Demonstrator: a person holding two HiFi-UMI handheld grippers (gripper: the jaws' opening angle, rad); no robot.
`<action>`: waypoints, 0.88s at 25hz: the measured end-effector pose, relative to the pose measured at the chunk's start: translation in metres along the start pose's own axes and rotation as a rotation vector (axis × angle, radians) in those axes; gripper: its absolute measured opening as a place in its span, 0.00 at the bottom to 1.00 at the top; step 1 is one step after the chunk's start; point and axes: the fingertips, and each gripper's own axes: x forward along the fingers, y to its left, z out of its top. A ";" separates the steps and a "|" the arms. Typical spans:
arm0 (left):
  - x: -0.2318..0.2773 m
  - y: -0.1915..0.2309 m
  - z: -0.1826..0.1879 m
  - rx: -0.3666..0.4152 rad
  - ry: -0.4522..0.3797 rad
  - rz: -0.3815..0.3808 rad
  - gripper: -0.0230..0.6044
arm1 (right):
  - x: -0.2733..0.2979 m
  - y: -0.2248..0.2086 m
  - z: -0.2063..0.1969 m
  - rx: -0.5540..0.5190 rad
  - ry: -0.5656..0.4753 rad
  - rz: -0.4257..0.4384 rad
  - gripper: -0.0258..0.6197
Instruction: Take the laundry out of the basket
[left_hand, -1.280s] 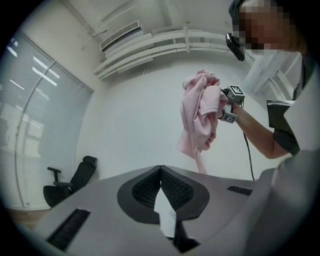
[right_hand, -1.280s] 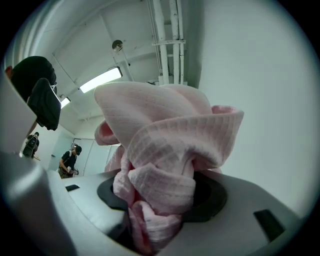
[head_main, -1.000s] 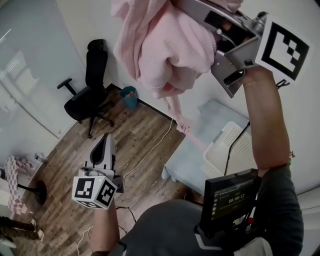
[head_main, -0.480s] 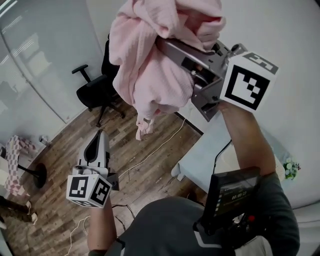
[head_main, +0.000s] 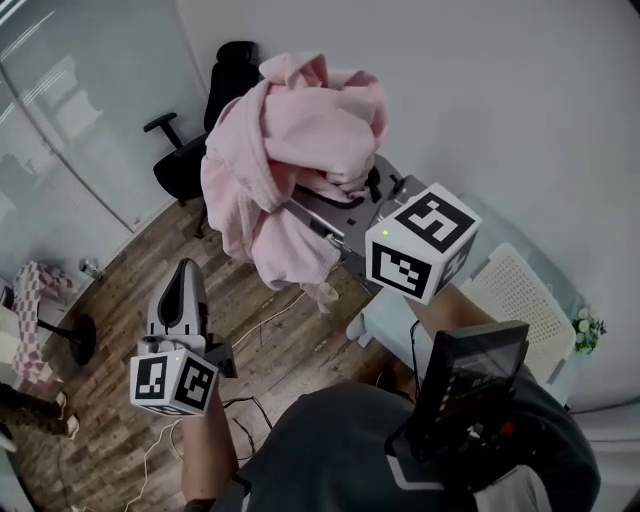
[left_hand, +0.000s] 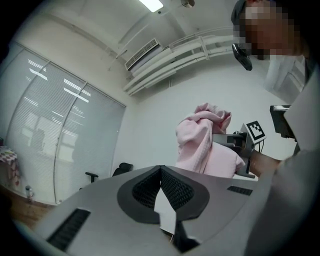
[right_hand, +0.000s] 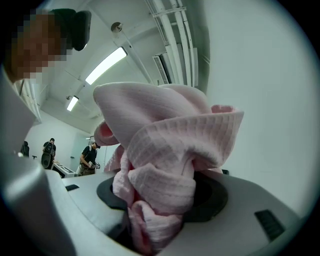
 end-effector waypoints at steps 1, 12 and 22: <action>-0.008 -0.001 -0.004 0.002 -0.002 0.000 0.05 | -0.005 0.008 -0.010 0.008 0.005 -0.005 0.46; 0.007 0.001 -0.014 0.001 0.045 0.047 0.05 | -0.006 0.005 -0.058 0.008 0.073 -0.036 0.47; 0.013 0.004 -0.002 -0.015 0.055 0.085 0.05 | -0.007 0.003 -0.066 0.012 0.118 -0.078 0.47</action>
